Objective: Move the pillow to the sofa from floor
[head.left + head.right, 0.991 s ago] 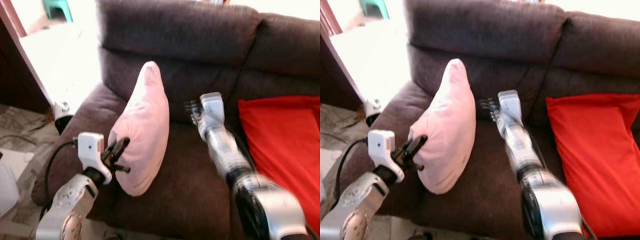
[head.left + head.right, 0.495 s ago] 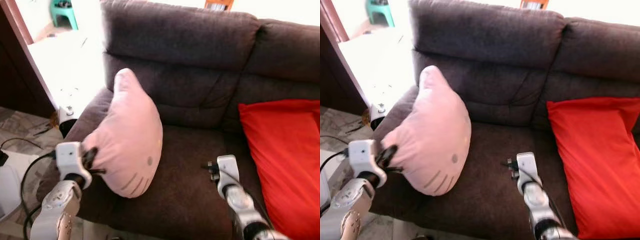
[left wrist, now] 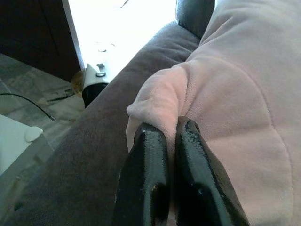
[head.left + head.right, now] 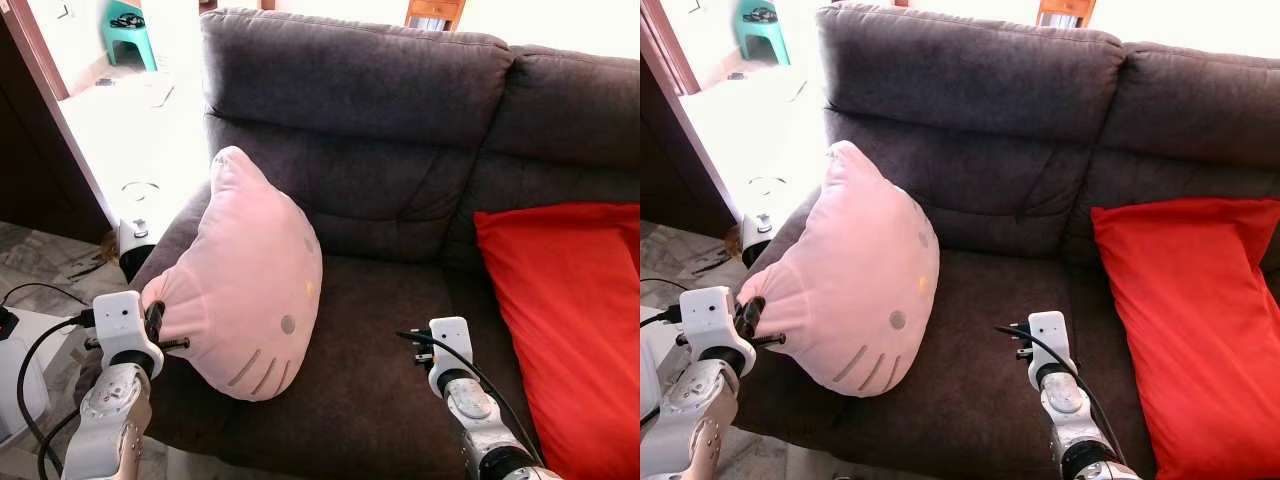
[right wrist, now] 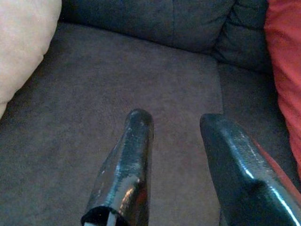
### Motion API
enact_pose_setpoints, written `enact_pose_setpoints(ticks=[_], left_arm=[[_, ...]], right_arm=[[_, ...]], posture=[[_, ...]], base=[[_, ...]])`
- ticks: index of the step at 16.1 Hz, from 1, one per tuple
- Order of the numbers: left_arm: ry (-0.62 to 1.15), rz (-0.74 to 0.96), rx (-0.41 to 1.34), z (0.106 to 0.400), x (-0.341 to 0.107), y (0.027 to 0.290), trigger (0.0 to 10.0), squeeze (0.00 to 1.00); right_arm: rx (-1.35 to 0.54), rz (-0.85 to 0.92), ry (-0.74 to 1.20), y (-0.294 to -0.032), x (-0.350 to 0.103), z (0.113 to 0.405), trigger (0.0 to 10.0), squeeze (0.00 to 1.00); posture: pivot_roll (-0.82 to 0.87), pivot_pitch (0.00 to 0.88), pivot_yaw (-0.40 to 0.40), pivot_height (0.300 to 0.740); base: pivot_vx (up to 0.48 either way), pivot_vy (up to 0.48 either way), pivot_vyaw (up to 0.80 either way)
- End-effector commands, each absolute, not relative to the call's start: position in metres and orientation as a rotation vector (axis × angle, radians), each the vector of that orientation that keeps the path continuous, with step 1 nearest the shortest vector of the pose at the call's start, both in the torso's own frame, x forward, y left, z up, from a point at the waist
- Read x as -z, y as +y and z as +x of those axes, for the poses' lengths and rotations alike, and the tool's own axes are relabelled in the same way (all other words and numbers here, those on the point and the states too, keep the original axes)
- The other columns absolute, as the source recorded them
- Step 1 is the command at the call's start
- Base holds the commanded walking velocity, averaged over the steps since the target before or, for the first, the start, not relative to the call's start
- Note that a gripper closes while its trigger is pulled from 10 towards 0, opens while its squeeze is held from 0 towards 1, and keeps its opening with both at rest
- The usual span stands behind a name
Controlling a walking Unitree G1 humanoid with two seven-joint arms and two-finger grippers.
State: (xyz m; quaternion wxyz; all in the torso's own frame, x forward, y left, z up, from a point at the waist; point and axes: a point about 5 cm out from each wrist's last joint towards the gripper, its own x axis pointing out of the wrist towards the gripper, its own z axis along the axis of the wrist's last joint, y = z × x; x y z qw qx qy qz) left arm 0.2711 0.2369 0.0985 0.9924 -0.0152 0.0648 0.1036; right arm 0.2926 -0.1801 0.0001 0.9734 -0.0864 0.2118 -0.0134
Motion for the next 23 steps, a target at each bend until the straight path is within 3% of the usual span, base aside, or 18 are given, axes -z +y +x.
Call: enact_pose_setpoints(ticks=[1,8,16,20,21,23], left_arm=[[0.139,0.009,-0.238,0.27,-0.094,0.244,10.0,1.0],[0.058,0.036,-0.255,0.275,-0.104,0.242,10.0,1.0],[-0.212,0.166,-0.43,0.264,-0.147,0.264,10.0,1.0],[-0.119,0.236,-0.564,0.25,-0.13,0.284,10.0,1.0],[0.014,0.407,-0.614,0.237,-0.104,0.295,10.0,0.0],[0.15,0.442,-0.722,0.217,-0.078,0.316,10.0,0.0]], right_arm=[[0.03,-0.17,0.437,-0.179,0.004,0.287,10.0,0.0],[0.023,-0.151,0.444,-0.172,0.008,0.284,10.0,0.0],[0.022,-0.135,0.434,-0.17,0.008,0.283,10.0,0.0],[0.035,-0.139,0.449,-0.174,0.01,0.281,10.0,0.0],[0.041,-0.153,0.478,-0.178,0.016,0.275,10.0,0.0],[0.054,-0.163,0.51,-0.184,0.022,0.267,10.0,0.0]], posture=[[0.17,0.068,-0.063,0.74],[0.17,0.107,-0.061,0.74],[0.18,0.121,-0.061,0.74],[0.18,0.123,-0.058,0.74],[0.19,0.12,-0.057,0.74],[0.18,0.114,-0.055,0.74]], base=[[0.0,0.0,0.0],[0.0,0.0,0.0],[0.0,0.0,0.0],[0.0,0.0,0.0],[0.0,0.0,0.0],[0.0,0.0,0.0]])
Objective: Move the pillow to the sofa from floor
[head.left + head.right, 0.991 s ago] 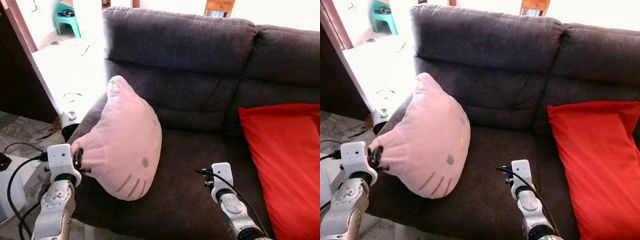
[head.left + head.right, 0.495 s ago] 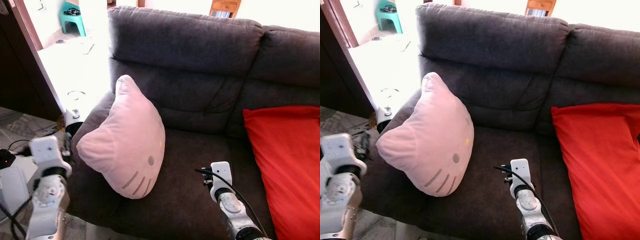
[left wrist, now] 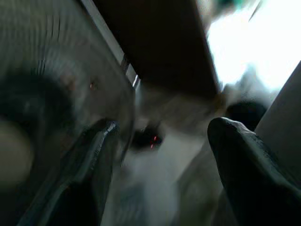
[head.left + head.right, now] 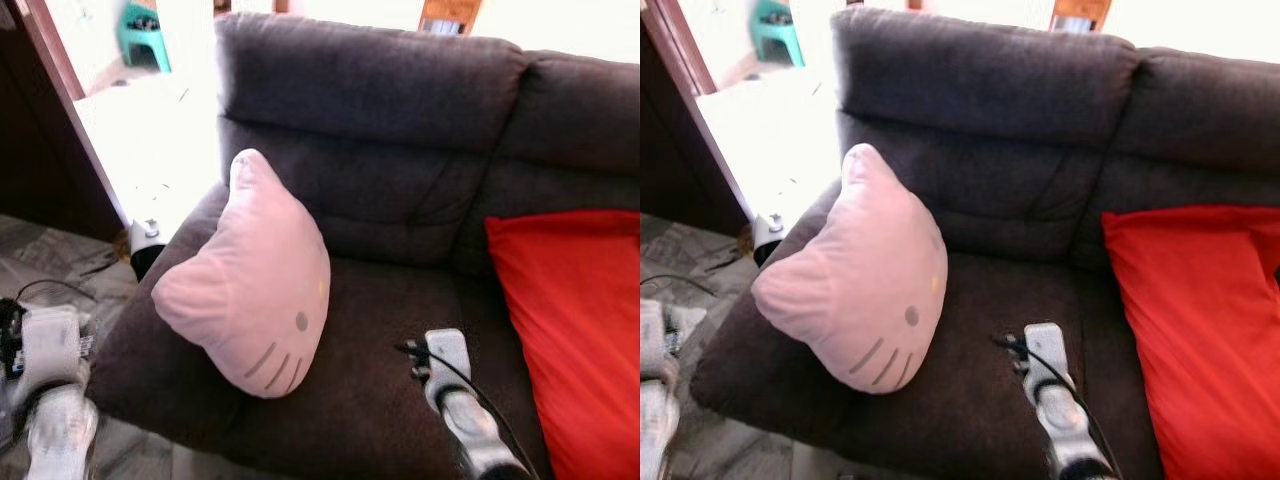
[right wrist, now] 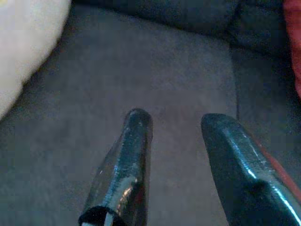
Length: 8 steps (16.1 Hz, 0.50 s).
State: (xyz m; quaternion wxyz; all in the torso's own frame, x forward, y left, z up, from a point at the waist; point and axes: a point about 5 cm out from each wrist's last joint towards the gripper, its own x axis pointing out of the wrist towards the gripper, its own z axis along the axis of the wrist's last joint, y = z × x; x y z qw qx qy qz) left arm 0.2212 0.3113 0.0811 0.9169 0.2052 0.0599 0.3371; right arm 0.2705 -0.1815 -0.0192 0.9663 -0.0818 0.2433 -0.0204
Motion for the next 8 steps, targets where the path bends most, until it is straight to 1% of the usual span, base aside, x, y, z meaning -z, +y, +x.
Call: enact_pose_setpoints(ticks=[1,3,4,6,8], left_arm=[[0.186,0.435,-0.732,0.213,-0.071,0.32,10.0,0.0],[0.286,0.454,-0.676,0.207,-0.052,0.32,10.0,0.0],[0.358,0.417,-0.592,0.204,-0.036,0.313,10.0,0.0],[0.459,0.289,-0.329,0.207,-0.005,0.279,10.0,0.0],[0.486,0.256,-0.239,0.208,0.006,0.263,10.0,0.0]], right_arm=[[0.056,-0.164,0.517,-0.185,0.024,0.265,10.0,0.0],[0.06,-0.175,0.541,-0.191,0.029,0.259,10.0,0.0],[0.069,-0.191,0.575,-0.196,0.033,0.253,10.0,0.0],[0.118,-0.192,0.685,-0.207,0.047,0.235,10.0,0.0],[0.136,-0.18,0.728,-0.208,0.053,0.226,10.0,0.0]], posture=[[0.18,0.114,-0.055,0.74],[0.18,0.109,-0.052,0.74],[0.18,0.107,-0.052,0.74],[0.18,0.102,-0.053,0.74],[0.18,0.087,-0.049,0.74]], base=[[0.0,0.0,0.0],[0.0,0.0,0.0],[0.0,0.0,0.0],[0.0,0.0,0.0],[0.0,0.0,0.0]])
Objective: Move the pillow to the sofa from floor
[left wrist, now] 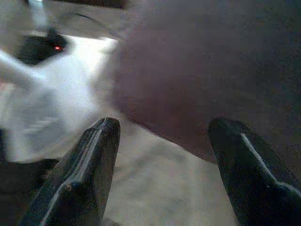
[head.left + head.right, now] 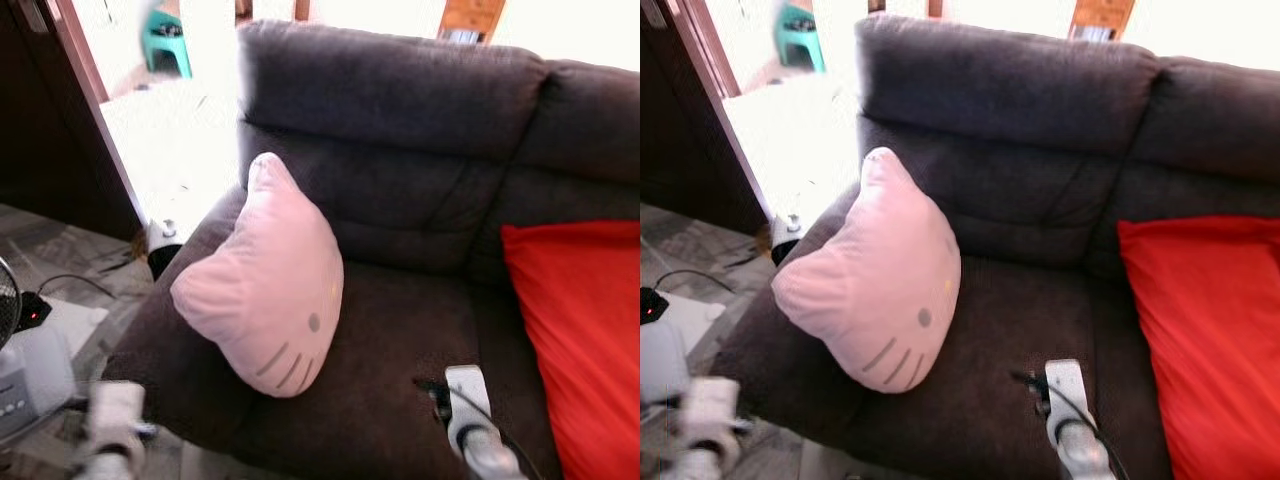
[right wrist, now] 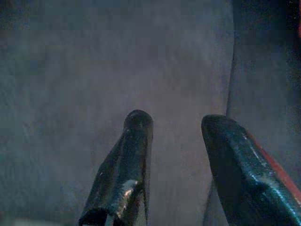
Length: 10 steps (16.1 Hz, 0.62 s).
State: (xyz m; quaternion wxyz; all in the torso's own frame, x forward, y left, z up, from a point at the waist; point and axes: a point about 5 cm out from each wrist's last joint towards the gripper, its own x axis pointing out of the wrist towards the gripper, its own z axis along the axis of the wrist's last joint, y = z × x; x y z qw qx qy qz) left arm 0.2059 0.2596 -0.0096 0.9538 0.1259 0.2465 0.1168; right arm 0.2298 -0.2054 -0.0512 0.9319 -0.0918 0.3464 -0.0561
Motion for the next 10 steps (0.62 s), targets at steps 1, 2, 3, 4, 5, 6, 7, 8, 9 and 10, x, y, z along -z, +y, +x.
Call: enact_pose_setpoints(ticks=[1,2,3,4,5,6,7,8,9,10], left_arm=[[0.495,0.207,-0.177,0.209,0.014,0.249,10.0,0.0],[0.49,0.201,-0.169,0.21,0.017,0.246,10.0,0.0],[0.493,0.201,-0.172,0.209,0.02,0.246,10.0,0.0],[0.522,0.203,-0.197,0.204,0.027,0.247,10.0,0.0],[0.538,0.19,-0.21,0.202,0.031,0.247,10.0,0.0],[0.548,0.18,-0.213,0.2,0.033,0.248,10.0,0.0],[0.554,0.154,-0.206,0.197,0.037,0.247,10.0,0.0],[0.547,0.147,-0.203,0.197,0.037,0.246,10.0,0.0],[0.521,0.109,-0.203,0.197,0.036,0.244,10.0,0.0],[0.511,0.096,-0.202,0.197,0.036,0.243,10.0,0.0]], right_arm=[[0.15,-0.145,0.766,-0.206,0.059,0.219,10.0,0.0],[0.151,-0.141,0.774,-0.204,0.06,0.218,10.0,0.0],[0.151,-0.13,0.773,-0.203,0.061,0.217,10.0,0.0],[0.145,-0.104,0.765,-0.199,0.062,0.216,10.0,0.0],[0.13,-0.094,0.757,-0.196,0.062,0.216,10.0,0.0],[0.118,-0.087,0.75,-0.194,0.062,0.216,10.0,0.0],[0.112,-0.074,0.742,-0.192,0.061,0.217,10.0,0.0],[0.111,-0.075,0.742,-0.192,0.061,0.217,10.0,0.0],[0.113,-0.072,0.741,-0.192,0.061,0.218,10.0,0.0],[0.113,-0.071,0.74,-0.192,0.061,0.219,10.0,0.0]], posture=[[0.19,0.082,-0.046,0.74],[0.19,0.076,-0.044,0.74],[0.19,0.071,-0.041,0.74],[0.18,0.071,-0.038,0.74],[0.18,0.071,-0.037,0.74],[0.18,0.074,-0.036,0.74],[0.17,0.087,-0.038,0.74],[0.17,0.089,-0.038,0.74],[0.18,0.094,-0.039,0.74],[0.18,0.095,-0.04,0.74]], base=[[0.0,0.0,0.0],[0.0,0.0,0.0],[0.0,0.0,0.0],[0.0,0.0,0.0],[0.0,0.0,0.0],[0.0,0.0,0.0],[0.0,0.0,0.0],[0.0,0.0,0.0],[0.0,0.0,0.0],[0.0,0.0,0.0]])
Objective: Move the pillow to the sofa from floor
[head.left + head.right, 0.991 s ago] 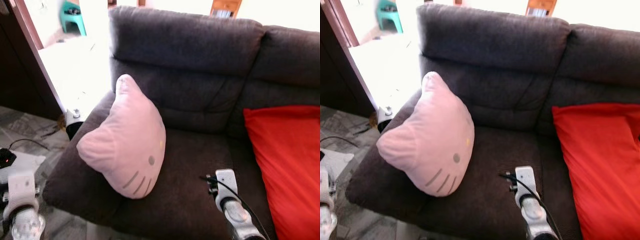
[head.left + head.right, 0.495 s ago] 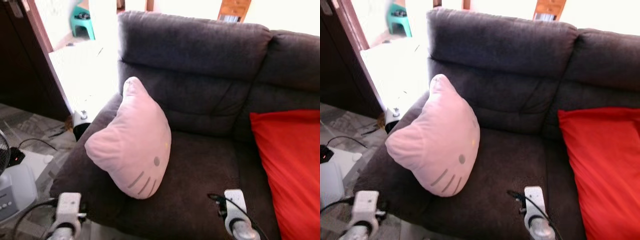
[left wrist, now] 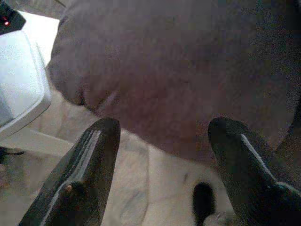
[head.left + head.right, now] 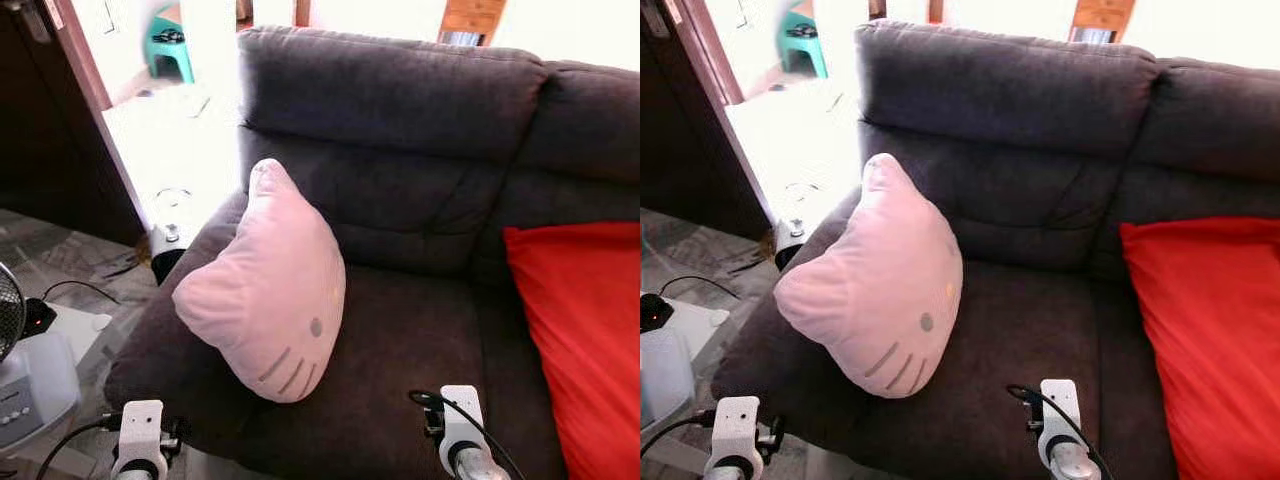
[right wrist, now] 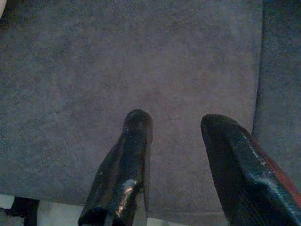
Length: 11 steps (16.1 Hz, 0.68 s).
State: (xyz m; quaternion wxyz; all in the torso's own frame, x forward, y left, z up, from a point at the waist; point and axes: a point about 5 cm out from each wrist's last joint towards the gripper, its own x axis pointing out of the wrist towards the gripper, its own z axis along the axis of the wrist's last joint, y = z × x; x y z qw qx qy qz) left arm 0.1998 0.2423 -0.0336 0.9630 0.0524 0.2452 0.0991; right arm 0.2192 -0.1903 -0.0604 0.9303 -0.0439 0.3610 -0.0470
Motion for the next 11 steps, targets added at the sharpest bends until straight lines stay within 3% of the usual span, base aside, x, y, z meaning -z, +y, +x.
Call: enact_pose_setpoints(ticks=[1,11], left_arm=[[0.506,0.09,-0.205,0.1956,0.038,0.2417,10.0,0.0],[0.483,0.066,-0.228,0.1882,0.0447,0.2378,10.0,0.0]], right_arm=[[0.11,-0.07,0.738,-0.1907,0.0601,0.2198,10.0,0.0],[0.085,-0.072,0.745,-0.1885,0.061,0.2193,10.0,0.0]], posture=[[0.17,0.099,-0.043,0.74],[0.18,0.113,-0.05,0.74]], base=[[0.0,0.0,0.0],[0.0,0.0,0.0]])
